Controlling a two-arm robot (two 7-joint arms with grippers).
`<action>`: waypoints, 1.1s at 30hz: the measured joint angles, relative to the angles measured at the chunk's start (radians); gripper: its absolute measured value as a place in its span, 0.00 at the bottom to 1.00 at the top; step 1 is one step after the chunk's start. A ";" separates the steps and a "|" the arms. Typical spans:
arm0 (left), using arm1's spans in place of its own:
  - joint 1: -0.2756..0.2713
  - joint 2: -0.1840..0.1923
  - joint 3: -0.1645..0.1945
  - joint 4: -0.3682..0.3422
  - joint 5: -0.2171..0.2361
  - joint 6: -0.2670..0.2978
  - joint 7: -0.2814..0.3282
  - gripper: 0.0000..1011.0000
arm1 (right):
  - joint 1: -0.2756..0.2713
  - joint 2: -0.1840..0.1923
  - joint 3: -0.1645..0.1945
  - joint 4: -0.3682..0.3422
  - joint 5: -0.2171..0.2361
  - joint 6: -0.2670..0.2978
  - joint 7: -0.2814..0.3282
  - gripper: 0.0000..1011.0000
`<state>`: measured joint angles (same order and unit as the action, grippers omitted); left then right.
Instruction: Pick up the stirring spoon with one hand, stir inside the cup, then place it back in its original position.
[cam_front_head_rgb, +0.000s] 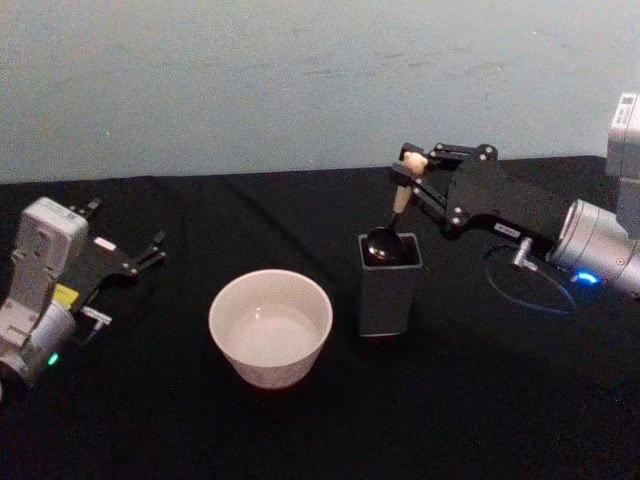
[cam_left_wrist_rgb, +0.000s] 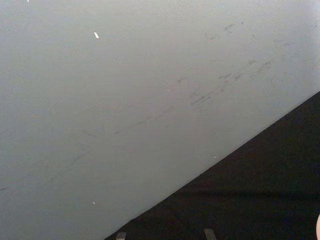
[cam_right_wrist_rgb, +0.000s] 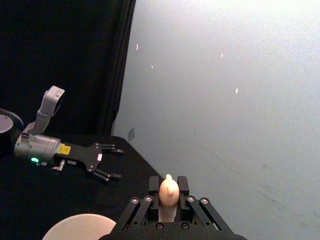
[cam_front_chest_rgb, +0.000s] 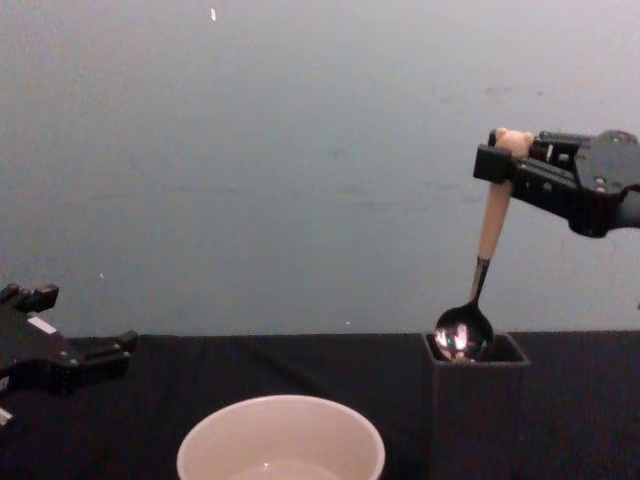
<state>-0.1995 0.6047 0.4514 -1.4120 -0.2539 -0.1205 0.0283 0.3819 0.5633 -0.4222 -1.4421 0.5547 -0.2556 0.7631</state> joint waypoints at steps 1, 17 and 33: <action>0.000 0.000 0.000 0.000 0.000 0.000 0.000 0.99 | -0.003 0.000 0.000 0.001 0.000 0.004 -0.001 0.21; 0.000 0.000 0.000 0.000 0.000 0.000 0.000 0.99 | -0.021 -0.026 -0.021 0.058 -0.011 0.054 -0.027 0.21; 0.000 0.000 0.000 0.000 0.000 0.000 0.000 0.99 | -0.024 -0.062 -0.032 0.118 -0.017 0.074 -0.045 0.21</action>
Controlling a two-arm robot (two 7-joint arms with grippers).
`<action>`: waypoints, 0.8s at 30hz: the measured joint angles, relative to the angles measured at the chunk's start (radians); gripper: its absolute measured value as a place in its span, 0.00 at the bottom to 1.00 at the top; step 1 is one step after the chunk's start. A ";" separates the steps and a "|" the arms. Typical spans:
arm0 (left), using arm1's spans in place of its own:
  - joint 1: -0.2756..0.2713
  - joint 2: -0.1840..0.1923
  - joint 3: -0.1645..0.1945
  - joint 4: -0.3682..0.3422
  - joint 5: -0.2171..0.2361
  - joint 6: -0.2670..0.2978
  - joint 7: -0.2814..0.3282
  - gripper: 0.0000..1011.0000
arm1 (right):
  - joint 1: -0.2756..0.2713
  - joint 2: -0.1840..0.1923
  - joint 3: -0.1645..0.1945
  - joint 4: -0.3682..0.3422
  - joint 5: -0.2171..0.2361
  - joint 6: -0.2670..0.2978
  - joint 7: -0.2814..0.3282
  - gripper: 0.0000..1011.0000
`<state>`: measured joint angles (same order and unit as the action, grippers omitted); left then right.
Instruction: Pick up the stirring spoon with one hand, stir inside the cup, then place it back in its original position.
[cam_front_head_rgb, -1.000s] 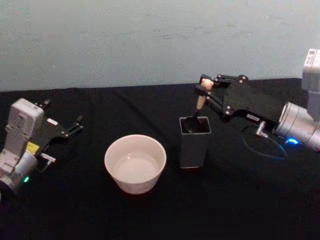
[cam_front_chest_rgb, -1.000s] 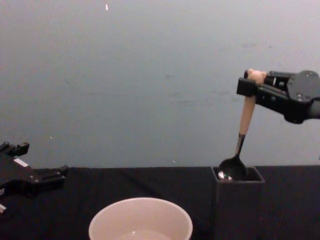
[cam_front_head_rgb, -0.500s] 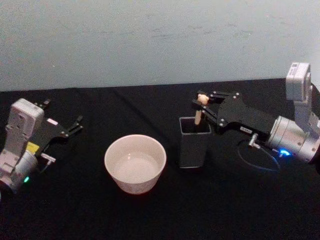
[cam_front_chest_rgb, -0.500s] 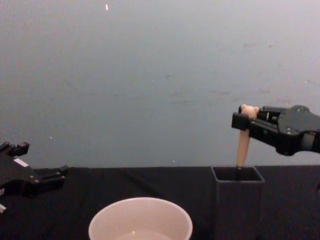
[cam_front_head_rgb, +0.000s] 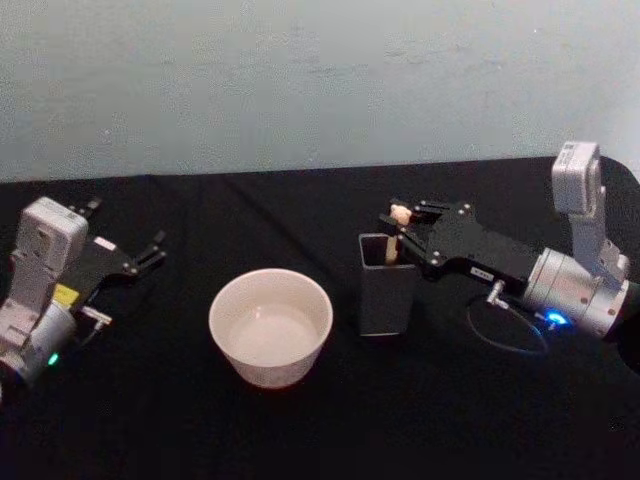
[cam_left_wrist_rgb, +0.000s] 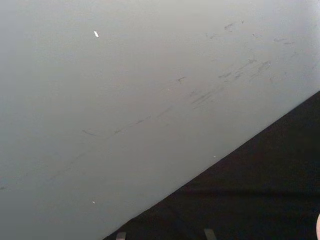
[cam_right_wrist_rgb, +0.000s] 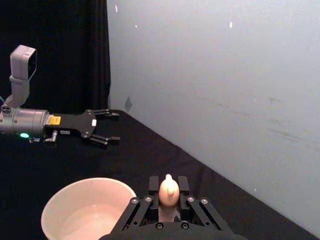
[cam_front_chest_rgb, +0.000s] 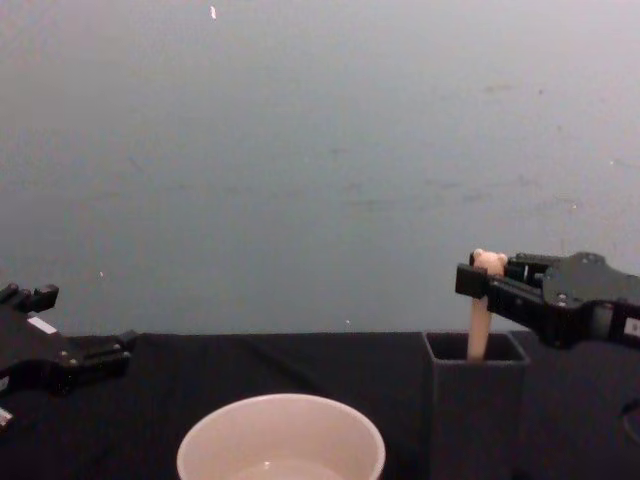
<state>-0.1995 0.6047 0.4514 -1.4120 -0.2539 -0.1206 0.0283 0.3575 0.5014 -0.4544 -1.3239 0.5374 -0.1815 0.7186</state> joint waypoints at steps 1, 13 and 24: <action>0.000 0.000 0.000 0.000 0.000 0.000 0.000 0.99 | 0.000 -0.001 0.000 0.002 0.000 0.001 -0.001 0.21; 0.000 0.000 0.000 0.000 0.000 0.000 0.000 0.99 | -0.007 -0.010 -0.003 0.022 -0.007 0.017 -0.009 0.21; 0.000 0.000 0.000 0.000 0.000 0.000 0.000 0.99 | -0.010 -0.009 -0.007 0.023 -0.014 0.024 -0.011 0.21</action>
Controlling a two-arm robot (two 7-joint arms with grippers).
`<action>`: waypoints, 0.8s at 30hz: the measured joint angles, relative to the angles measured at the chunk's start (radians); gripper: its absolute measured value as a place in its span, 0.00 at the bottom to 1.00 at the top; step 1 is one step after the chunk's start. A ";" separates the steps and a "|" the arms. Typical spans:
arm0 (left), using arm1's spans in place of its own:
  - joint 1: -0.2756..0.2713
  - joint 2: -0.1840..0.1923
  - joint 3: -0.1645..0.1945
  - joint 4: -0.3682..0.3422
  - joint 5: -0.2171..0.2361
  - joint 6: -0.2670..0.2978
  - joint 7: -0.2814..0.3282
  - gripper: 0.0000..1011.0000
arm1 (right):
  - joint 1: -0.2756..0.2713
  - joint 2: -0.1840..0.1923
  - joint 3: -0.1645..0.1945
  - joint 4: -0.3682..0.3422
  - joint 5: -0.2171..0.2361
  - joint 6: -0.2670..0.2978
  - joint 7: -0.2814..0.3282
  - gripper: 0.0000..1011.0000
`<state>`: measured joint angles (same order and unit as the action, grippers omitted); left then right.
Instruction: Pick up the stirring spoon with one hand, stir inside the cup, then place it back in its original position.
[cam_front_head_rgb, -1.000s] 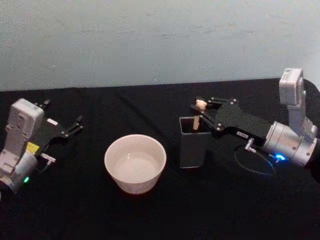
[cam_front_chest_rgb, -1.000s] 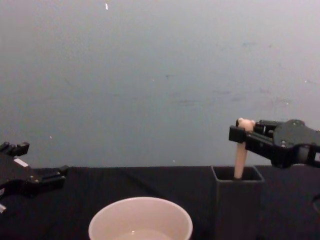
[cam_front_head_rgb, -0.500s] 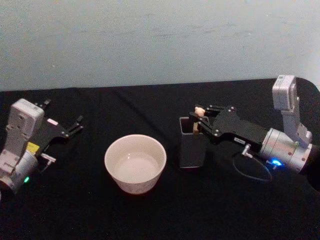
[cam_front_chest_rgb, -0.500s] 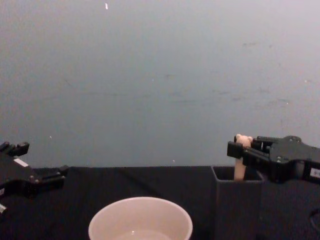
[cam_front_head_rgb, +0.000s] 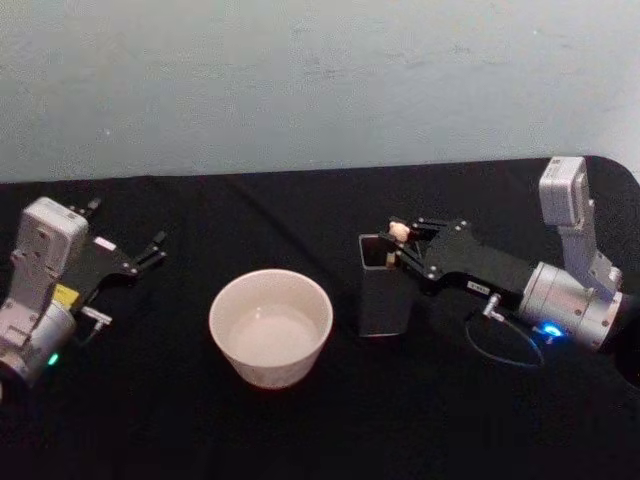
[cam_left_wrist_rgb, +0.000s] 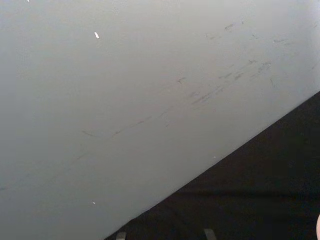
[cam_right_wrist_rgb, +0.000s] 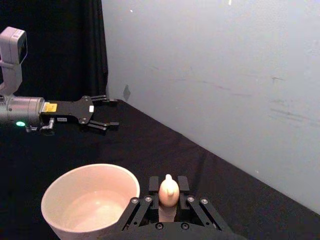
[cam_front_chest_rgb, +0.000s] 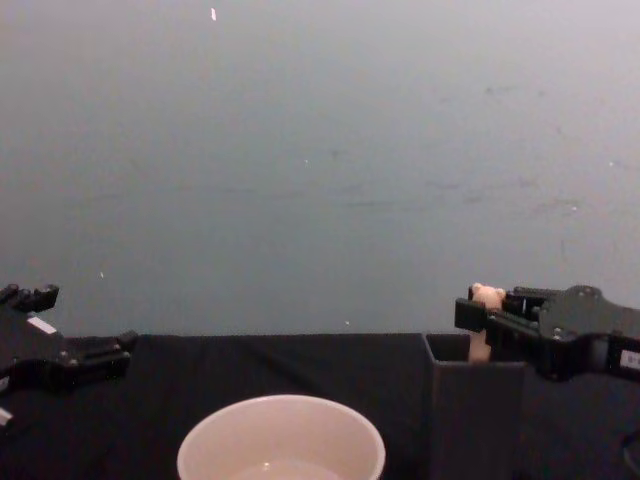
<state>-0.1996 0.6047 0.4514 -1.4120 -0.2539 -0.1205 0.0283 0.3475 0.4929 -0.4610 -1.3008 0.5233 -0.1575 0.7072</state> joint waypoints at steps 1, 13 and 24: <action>0.000 0.000 0.000 0.000 0.000 0.000 0.000 0.99 | 0.000 0.000 0.000 0.000 0.000 0.000 0.000 0.21; 0.000 0.000 0.000 0.000 0.000 0.000 0.000 0.99 | 0.001 0.001 0.001 -0.001 0.002 -0.002 0.001 0.33; 0.000 0.000 0.000 0.000 0.000 0.000 0.000 0.99 | 0.002 0.001 0.002 -0.002 0.003 -0.003 0.002 0.67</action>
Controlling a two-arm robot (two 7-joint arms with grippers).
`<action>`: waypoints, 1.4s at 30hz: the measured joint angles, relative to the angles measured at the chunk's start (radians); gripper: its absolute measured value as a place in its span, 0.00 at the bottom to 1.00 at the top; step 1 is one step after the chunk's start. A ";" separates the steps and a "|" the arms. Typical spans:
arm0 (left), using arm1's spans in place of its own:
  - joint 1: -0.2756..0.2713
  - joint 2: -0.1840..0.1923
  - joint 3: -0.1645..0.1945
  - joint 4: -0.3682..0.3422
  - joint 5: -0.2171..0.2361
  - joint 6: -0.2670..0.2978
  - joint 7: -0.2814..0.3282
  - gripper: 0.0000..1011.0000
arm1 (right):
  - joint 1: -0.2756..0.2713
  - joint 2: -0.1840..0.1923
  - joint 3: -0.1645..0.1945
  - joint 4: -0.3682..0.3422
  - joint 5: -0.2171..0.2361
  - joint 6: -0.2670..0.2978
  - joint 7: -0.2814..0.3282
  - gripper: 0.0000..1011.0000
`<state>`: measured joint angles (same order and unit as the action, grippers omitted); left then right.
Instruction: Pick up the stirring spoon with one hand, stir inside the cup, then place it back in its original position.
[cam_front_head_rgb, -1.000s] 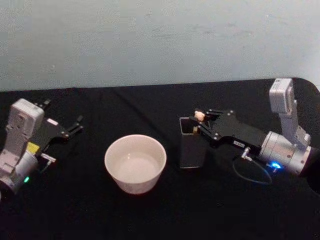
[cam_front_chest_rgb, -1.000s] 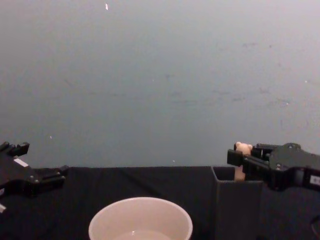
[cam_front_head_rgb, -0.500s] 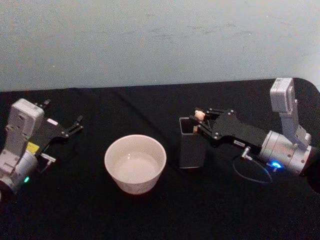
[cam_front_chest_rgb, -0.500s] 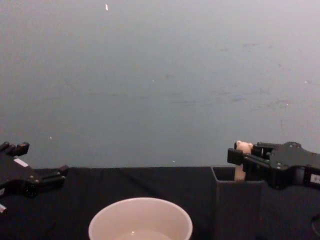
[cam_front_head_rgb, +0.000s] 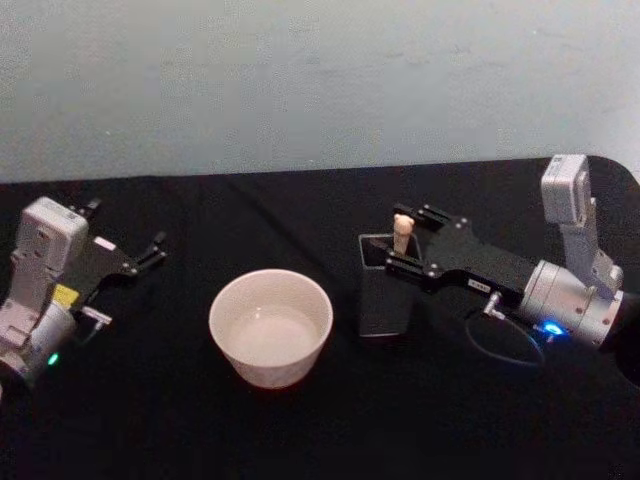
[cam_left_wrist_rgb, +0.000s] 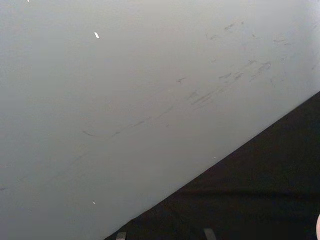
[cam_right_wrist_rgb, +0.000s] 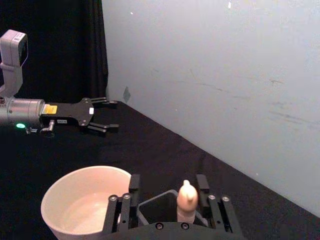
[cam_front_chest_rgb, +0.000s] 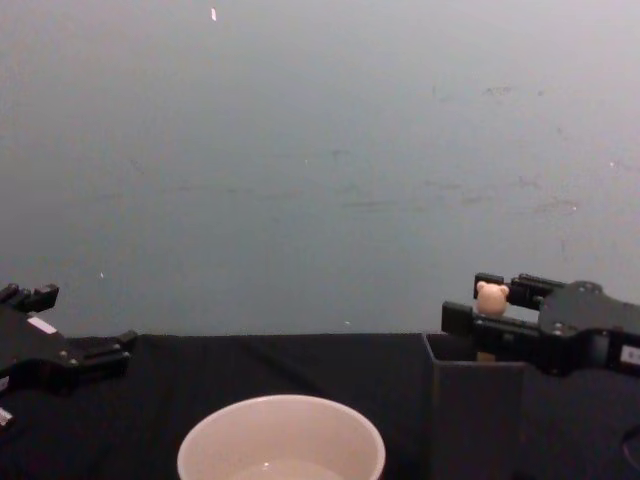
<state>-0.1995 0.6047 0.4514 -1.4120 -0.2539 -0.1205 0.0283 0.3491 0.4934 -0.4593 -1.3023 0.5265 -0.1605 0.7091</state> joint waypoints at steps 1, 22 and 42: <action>0.000 0.000 0.000 0.000 0.000 0.000 0.000 0.99 | 0.000 0.000 0.000 0.000 0.000 0.000 0.000 0.71; 0.000 0.000 0.000 0.000 0.000 0.000 0.000 0.99 | 0.001 -0.002 0.002 -0.002 0.001 -0.005 0.002 0.99; 0.000 0.000 0.000 0.000 0.000 0.000 0.000 0.99 | -0.043 -0.049 0.139 -0.095 -0.048 -0.043 -0.253 0.99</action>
<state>-0.1995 0.6047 0.4514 -1.4120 -0.2539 -0.1205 0.0283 0.3064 0.4442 -0.3200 -1.3978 0.4783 -0.2033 0.4559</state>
